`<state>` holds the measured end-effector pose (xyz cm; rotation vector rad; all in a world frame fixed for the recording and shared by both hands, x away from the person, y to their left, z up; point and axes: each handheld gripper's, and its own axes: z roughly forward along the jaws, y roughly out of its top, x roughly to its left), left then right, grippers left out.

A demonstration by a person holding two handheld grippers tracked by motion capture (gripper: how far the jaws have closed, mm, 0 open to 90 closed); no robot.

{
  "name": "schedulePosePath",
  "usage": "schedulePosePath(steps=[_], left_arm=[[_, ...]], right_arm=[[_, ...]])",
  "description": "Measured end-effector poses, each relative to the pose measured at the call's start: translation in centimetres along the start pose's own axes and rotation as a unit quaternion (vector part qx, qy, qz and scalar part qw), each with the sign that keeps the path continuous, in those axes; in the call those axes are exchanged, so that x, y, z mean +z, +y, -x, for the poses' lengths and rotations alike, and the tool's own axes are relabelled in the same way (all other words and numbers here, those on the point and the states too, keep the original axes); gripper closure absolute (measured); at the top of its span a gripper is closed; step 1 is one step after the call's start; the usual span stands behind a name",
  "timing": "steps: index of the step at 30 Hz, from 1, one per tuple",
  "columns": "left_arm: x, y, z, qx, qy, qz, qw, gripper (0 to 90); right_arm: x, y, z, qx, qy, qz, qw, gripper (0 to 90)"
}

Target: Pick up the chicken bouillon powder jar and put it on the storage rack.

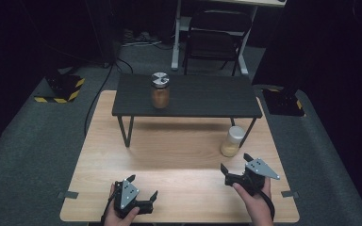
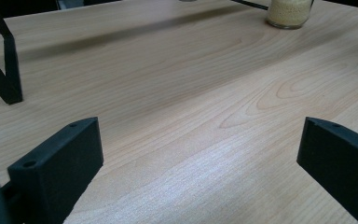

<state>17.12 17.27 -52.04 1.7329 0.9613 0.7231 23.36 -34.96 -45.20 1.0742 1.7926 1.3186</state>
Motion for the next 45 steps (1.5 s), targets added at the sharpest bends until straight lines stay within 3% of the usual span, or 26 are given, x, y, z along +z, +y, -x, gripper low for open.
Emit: schedulePosePath(steps=[15, 28, 45], left_arm=[[0.0, 0.0, -0.1, -0.001, -0.003, 0.000, 1.0000, 0.5], [0.0, 0.0, -0.2, -0.005, -0.005, 0.000, 1.0000, 0.5], [0.1, 0.1, -0.1, -0.005, -0.007, -0.003, 1.0000, 0.5]], right_arm=[[3.4, 1.4, 1.4, 0.016, -0.037, -0.004, 0.9992, 0.0], [5.9, 1.7, 2.4, 0.021, -0.049, -0.005, 0.9985, 1.7], [7.6, 1.4, 2.8, 0.036, -0.066, 0.003, 0.9972, 20.8]])
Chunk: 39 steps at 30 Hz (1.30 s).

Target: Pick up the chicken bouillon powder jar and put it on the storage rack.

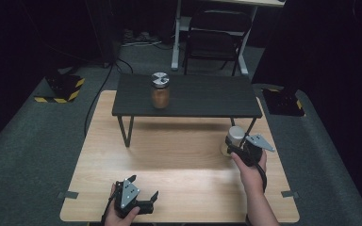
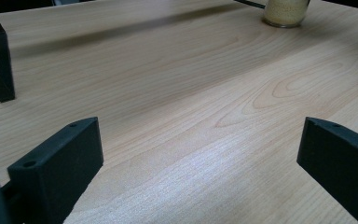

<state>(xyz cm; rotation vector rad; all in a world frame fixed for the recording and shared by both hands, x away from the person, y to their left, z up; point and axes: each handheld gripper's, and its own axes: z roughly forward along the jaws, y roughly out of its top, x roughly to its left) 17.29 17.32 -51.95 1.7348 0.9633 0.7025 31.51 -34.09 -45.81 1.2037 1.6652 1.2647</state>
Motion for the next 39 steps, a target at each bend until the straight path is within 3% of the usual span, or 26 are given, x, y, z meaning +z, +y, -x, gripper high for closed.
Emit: schedulePosePath(steps=[10, 25, 39], left_arm=[[0.0, -0.1, -0.1, -0.002, -0.001, 0.002, 1.0000, 0.5], [-0.1, -0.1, -0.2, -0.007, -0.003, 0.003, 1.0000, 0.5], [0.0, -0.1, -0.1, -0.006, -0.001, 0.003, 1.0000, 0.5]], right_arm=[[0.6, 0.0, -0.2, 0.000, -0.003, 0.000, 1.0000, 32.9], [0.4, 0.4, -0.1, 0.003, -0.006, -0.009, 0.9999, 33.7], [-1.9, 1.0, -0.4, -0.013, 0.017, 0.016, 0.9997, 33.7]])
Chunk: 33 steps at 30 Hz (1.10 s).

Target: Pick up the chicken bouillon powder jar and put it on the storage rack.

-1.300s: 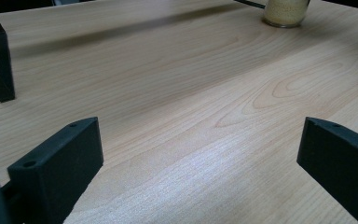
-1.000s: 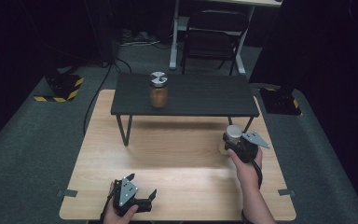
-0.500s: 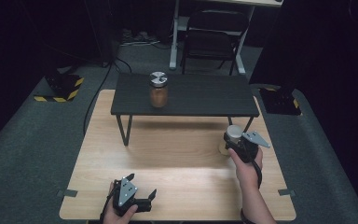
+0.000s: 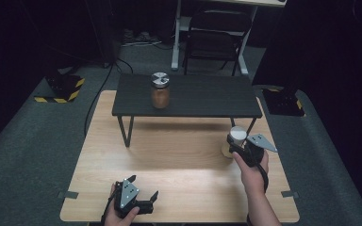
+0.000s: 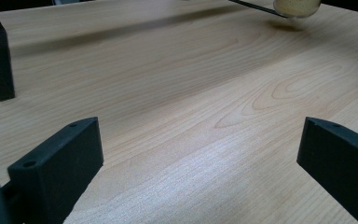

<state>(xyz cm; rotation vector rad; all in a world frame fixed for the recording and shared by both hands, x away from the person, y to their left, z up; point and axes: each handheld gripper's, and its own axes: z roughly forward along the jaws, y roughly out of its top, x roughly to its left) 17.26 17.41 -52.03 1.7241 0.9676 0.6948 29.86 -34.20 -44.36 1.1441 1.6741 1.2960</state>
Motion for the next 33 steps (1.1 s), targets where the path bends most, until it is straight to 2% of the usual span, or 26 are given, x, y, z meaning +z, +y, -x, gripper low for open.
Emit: schedulePosePath(steps=[13, 21, 33], left_arm=[[0.0, 0.0, -0.1, 0.000, -0.002, 0.000, 1.0000, 0.5], [0.0, 0.0, -0.2, -0.002, -0.003, 0.000, 1.0000, 0.5], [0.0, 0.0, -0.3, -0.009, -0.004, -0.002, 1.0000, 0.5]], right_arm=[[-3.1, 0.9, -1.1, -0.013, 0.026, 0.034, 0.9990, 33.7], [-4.6, 1.6, -1.8, -0.016, 0.033, 0.051, 0.9980, 33.7], [-6.6, 4.2, -2.9, -0.022, 0.049, 0.069, 0.9961, 33.7]])
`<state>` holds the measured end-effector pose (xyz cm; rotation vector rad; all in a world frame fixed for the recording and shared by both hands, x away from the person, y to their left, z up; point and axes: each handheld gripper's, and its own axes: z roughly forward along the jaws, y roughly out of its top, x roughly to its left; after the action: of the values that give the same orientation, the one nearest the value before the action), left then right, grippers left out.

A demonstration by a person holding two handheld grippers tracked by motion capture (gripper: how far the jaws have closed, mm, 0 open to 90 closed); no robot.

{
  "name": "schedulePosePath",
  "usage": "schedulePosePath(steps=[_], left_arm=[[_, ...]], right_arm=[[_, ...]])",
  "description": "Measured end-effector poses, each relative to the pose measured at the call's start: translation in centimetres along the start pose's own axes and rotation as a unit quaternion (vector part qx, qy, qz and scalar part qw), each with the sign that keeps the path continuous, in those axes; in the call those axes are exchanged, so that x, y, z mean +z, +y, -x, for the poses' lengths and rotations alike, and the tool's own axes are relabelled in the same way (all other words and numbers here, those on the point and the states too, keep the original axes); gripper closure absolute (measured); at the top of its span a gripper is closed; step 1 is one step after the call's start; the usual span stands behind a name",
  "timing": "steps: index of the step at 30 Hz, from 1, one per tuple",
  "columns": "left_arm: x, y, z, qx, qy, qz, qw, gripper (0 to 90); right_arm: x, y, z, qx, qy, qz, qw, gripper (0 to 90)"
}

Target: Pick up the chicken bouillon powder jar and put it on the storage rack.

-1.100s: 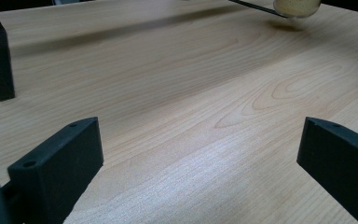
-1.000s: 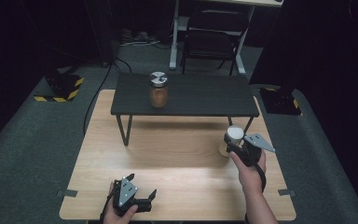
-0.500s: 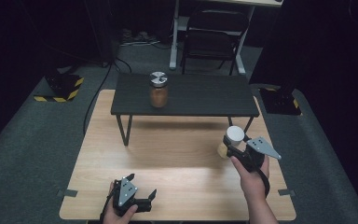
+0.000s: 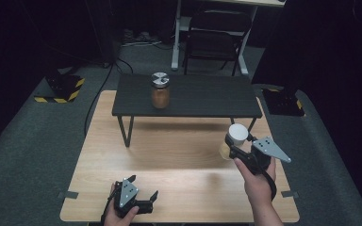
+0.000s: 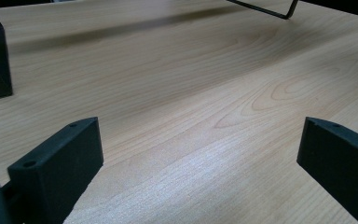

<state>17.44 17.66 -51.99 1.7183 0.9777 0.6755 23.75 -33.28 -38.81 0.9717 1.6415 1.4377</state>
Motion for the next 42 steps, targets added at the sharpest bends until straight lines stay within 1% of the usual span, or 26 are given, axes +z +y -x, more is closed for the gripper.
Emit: schedulePosePath(steps=[3, 7, 13, 16, 20, 29, 32, 37, 42], left_arm=[[0.0, 0.0, 0.0, -0.001, -0.001, -0.001, 1.0000, 0.5], [0.1, 0.2, 0.0, -0.002, 0.001, -0.004, 1.0000, 0.5], [0.2, 0.5, 0.3, 0.005, 0.005, -0.014, 0.9999, 0.5], [0.3, 0.7, 0.3, 0.008, 0.005, -0.019, 0.9998, 0.5], [0.5, 0.8, 0.3, 0.006, 0.005, -0.024, 0.9997, 0.5], [0.5, 0.9, 0.2, 0.008, 0.002, -0.026, 0.9996, 0.5], [0.5, 0.9, 0.2, 0.007, 0.002, -0.025, 0.9997, 0.5], [0.5, 0.9, 0.1, 0.005, 0.000, -0.026, 0.9997, 0.5], [0.4, 0.9, 0.0, 0.003, -0.001, -0.025, 0.9997, 0.5]], right_arm=[[-0.2, 0.8, -0.2, 0.002, 0.002, 0.005, 1.0000, 33.7], [-0.3, 2.0, -0.7, 0.000, 0.001, 0.009, 1.0000, 33.7], [-0.4, 3.7, -1.1, -0.001, 0.004, 0.015, 0.9999, 33.7], [-0.4, 4.6, -1.2, 0.002, 0.003, 0.019, 0.9998, 33.7], [-0.1, 5.8, -1.4, 0.003, 0.001, 0.019, 0.9998, 33.7], [1.2, 8.0, -1.4, 0.004, -0.010, 0.018, 0.9998, 33.7], [2.0, 8.7, -1.3, 0.008, -0.014, 0.017, 0.9997, 33.7], [3.2, 10.0, -1.3, 0.003, -0.023, 0.017, 0.9996, 33.7], [4.6, 10.8, -1.3, 0.005, -0.030, 0.015, 0.9994, 33.7]])
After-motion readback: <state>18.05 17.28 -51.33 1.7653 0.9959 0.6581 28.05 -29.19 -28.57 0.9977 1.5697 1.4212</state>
